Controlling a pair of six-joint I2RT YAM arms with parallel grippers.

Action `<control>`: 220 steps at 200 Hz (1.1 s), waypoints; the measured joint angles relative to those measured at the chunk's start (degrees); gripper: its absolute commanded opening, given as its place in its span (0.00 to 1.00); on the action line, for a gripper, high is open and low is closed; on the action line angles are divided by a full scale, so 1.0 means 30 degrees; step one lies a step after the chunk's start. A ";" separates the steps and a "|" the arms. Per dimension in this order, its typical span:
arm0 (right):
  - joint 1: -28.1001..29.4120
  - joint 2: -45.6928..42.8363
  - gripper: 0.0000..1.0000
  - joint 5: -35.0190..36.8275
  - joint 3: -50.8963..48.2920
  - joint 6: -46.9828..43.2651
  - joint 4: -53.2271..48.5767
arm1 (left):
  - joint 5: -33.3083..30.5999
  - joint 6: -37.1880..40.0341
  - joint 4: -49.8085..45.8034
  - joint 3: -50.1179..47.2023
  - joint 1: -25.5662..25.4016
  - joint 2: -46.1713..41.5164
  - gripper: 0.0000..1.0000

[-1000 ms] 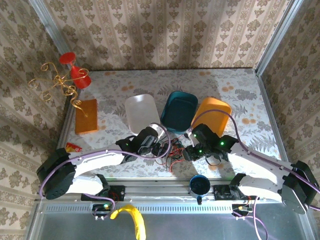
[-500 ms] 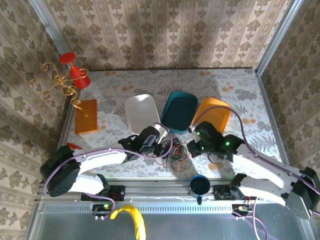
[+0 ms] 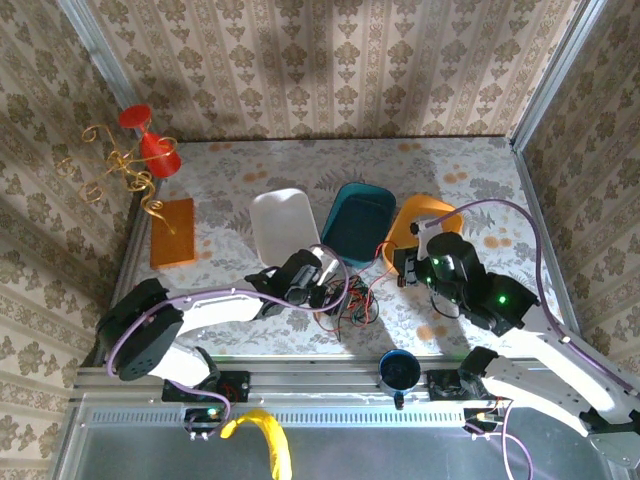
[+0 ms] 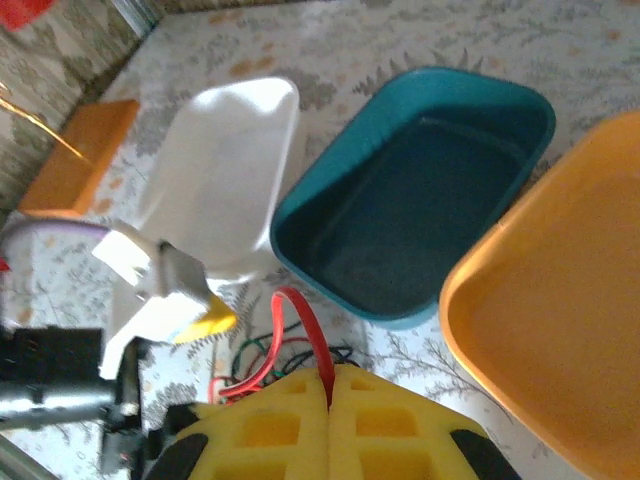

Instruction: Untangle the cables

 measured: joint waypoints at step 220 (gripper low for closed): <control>-0.5340 0.0117 0.00 0.4677 0.6506 -0.5049 0.3650 | -0.2259 -0.0211 -0.0408 0.0882 -0.0794 0.2324 0.99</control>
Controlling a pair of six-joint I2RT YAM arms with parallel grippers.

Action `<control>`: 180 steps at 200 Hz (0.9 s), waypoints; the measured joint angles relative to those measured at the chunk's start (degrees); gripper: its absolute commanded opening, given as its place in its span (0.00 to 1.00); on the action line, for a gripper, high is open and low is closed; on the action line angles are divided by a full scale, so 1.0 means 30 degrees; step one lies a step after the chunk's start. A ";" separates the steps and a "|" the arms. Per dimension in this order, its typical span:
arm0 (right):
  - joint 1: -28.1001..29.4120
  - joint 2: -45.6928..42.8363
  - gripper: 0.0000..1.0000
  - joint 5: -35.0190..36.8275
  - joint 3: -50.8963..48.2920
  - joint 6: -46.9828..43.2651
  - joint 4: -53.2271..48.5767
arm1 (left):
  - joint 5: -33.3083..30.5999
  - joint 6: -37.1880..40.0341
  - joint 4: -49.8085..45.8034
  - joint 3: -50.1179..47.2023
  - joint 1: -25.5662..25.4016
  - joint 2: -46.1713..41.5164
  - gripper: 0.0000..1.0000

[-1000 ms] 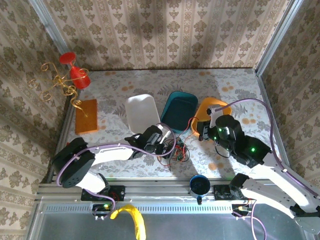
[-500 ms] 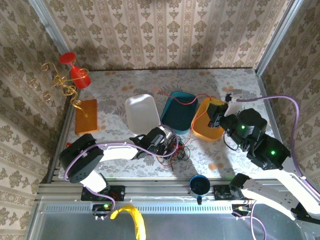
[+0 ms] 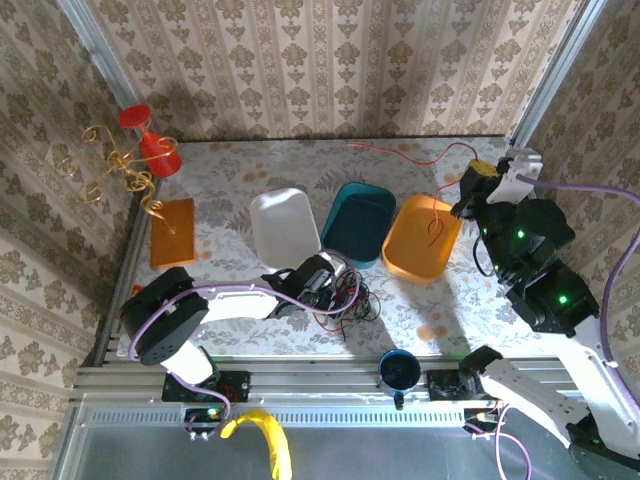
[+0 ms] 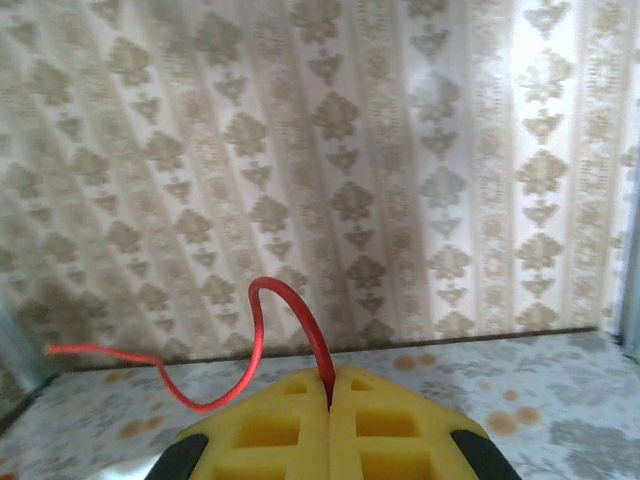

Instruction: Untangle the cables

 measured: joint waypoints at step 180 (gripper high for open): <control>-0.5289 0.0160 0.00 0.0634 -0.9005 0.6914 -0.1326 | -0.0328 0.0015 -0.0495 0.0342 -0.0262 -0.0313 1.00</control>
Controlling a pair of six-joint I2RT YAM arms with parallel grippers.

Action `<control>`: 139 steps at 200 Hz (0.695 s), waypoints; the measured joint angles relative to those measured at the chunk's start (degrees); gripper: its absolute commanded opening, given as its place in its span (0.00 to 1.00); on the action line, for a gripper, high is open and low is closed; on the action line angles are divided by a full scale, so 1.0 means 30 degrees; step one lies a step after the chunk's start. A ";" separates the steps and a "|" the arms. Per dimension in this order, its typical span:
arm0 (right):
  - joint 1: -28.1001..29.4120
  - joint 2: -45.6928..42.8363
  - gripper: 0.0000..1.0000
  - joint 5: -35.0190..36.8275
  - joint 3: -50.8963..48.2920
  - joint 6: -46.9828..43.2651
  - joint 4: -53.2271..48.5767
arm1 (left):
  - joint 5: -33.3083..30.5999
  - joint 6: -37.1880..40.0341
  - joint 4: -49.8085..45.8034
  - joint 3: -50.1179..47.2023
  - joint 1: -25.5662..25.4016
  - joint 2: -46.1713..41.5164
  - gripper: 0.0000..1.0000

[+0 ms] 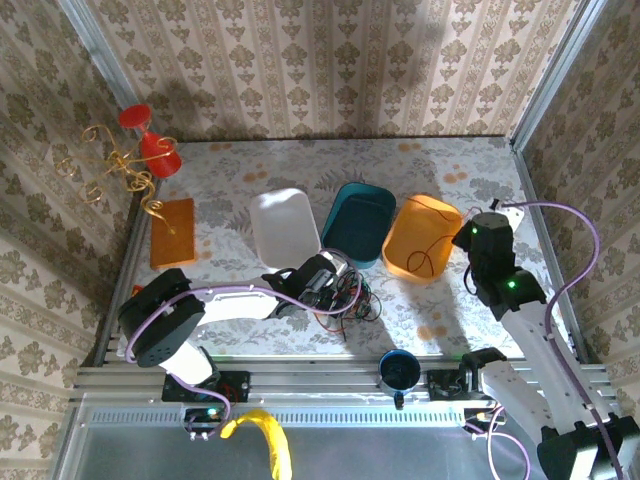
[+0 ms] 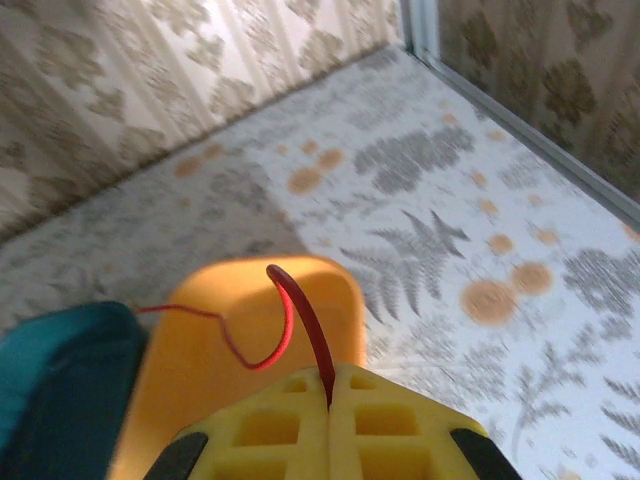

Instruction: Untangle the cables

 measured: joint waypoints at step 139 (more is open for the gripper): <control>0.0117 0.6696 0.00 -0.1785 -0.0321 0.0976 0.0466 | 0.0007 0.0066 -0.0073 0.0270 -0.0124 0.0007 1.00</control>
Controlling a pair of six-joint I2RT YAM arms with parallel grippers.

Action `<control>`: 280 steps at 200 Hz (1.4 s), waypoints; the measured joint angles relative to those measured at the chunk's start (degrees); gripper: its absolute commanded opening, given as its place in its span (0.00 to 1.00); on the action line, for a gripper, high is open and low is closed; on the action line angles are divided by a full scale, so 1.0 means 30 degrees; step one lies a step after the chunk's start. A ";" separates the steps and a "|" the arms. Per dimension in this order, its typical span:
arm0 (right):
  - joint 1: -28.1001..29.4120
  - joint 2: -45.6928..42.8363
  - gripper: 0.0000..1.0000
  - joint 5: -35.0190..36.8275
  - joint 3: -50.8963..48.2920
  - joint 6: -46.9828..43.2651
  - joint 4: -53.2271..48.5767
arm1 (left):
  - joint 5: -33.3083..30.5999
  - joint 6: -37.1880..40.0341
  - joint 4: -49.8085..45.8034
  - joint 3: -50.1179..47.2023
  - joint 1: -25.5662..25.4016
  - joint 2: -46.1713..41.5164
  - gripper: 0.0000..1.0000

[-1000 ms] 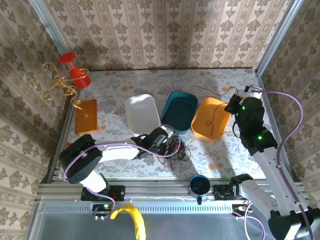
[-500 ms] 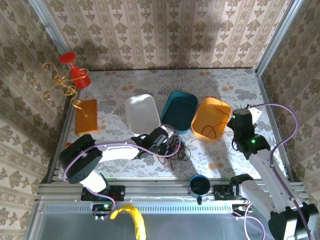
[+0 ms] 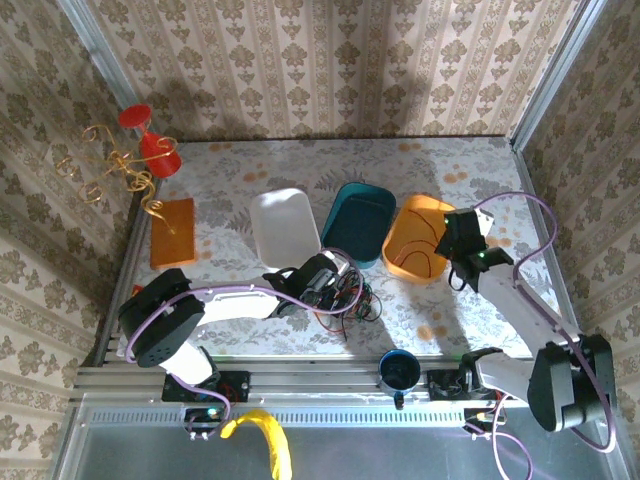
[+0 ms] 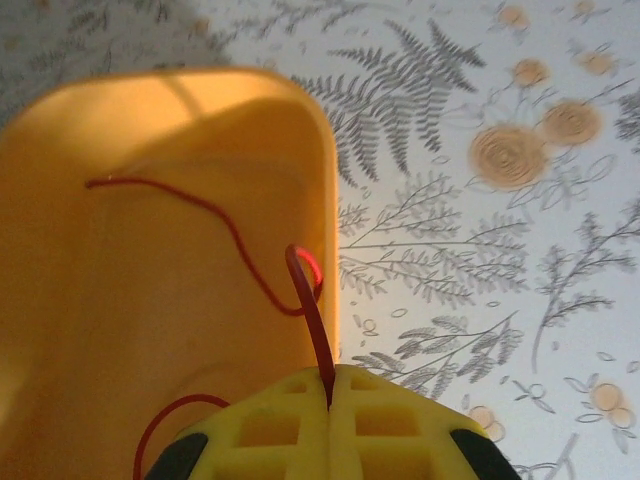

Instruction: Untangle the cables

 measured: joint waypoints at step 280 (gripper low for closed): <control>0.2433 0.1727 0.53 -0.2149 0.3818 0.0488 -0.2455 | -0.0568 0.0029 0.0095 0.0007 0.0335 -0.2994 1.00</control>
